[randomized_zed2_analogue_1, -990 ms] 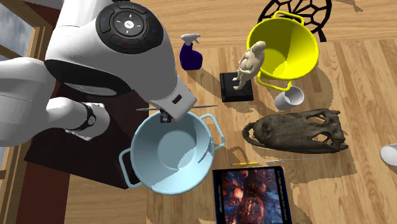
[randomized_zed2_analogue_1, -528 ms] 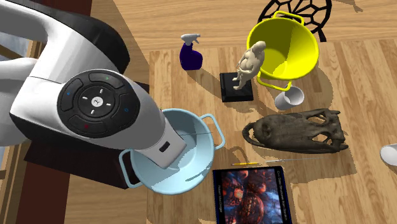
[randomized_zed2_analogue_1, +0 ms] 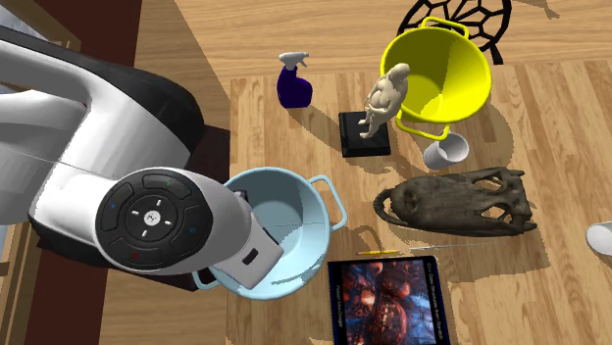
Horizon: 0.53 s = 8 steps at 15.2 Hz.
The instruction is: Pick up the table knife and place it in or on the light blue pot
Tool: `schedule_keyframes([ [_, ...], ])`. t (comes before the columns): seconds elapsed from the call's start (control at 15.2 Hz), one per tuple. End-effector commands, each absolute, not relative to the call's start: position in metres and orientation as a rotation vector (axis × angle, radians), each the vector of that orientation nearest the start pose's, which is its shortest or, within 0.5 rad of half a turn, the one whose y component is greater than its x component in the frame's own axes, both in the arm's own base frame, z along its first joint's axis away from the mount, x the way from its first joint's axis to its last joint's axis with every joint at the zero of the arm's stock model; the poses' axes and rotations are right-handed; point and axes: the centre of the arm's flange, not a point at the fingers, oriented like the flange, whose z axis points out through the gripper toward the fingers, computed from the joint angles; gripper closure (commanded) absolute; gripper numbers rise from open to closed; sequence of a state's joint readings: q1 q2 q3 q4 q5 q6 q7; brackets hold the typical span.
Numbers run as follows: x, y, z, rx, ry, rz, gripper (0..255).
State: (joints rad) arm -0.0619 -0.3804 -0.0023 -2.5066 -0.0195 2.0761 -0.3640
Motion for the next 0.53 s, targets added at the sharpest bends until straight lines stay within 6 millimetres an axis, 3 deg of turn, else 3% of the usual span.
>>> schedule_keyframes([
  [0.0, 0.411, -0.027, 0.402, -3.108, -0.485, 0.082, 255],
  [0.46, 0.411, -0.027, 0.365, -3.108, -0.485, 0.082, 255],
])
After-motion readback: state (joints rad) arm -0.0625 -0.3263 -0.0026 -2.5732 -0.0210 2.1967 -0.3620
